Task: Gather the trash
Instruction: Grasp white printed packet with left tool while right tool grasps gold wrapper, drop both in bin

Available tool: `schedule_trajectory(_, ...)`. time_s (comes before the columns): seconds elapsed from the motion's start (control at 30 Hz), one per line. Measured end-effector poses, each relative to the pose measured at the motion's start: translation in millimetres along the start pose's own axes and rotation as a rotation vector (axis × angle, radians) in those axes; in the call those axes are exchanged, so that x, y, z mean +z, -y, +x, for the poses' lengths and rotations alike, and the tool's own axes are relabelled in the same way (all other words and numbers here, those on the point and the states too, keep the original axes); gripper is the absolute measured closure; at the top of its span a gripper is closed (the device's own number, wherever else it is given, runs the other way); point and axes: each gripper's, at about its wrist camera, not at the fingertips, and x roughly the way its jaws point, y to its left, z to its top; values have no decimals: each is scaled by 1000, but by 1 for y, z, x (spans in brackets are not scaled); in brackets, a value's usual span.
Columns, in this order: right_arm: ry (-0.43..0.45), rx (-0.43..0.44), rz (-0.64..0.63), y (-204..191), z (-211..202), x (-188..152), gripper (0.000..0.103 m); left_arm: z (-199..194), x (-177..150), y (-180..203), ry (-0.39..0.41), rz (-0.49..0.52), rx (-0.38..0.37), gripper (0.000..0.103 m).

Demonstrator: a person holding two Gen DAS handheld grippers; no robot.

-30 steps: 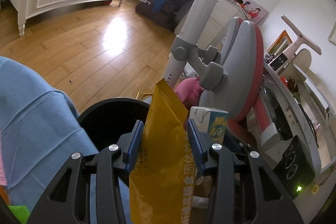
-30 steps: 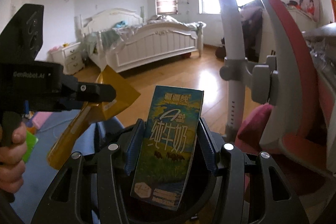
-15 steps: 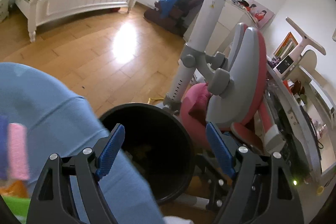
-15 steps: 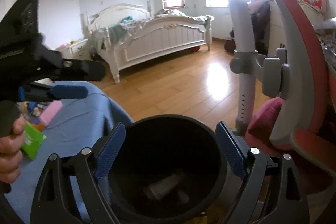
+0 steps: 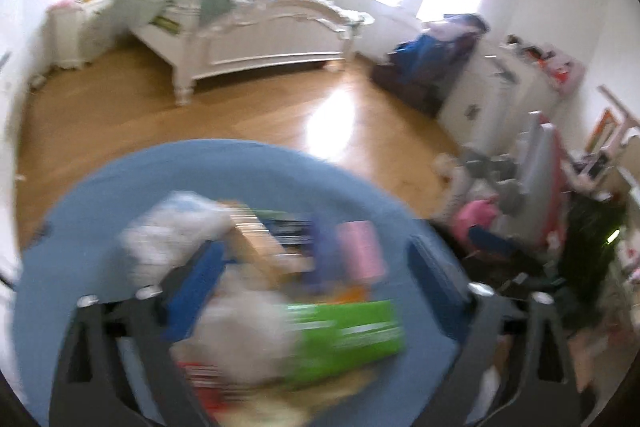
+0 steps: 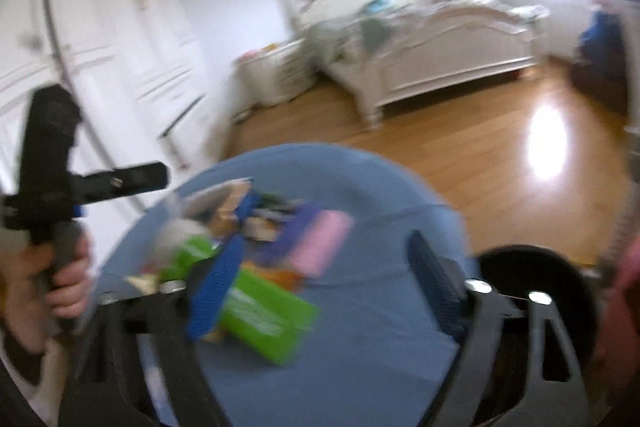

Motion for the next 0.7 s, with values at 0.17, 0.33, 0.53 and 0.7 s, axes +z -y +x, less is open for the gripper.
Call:
schedule_trajectory(0.17,-112,75,-119,-60,64,31,46,21,1,-60,-65,82,94,6)
schedule_trajectory(0.33,-214,50,-224,-98,126,43,49,55,1,-86,-139,169,40,7)
schedule_trajectory(0.53,-301,-59,-287,-100,167,36,70,82,2,-109,-189,128,-25,23)
schedule_trajectory(0.7,-249,-4,-217,-89,159,33,91,75,0,-116,-139,63,-34,40)
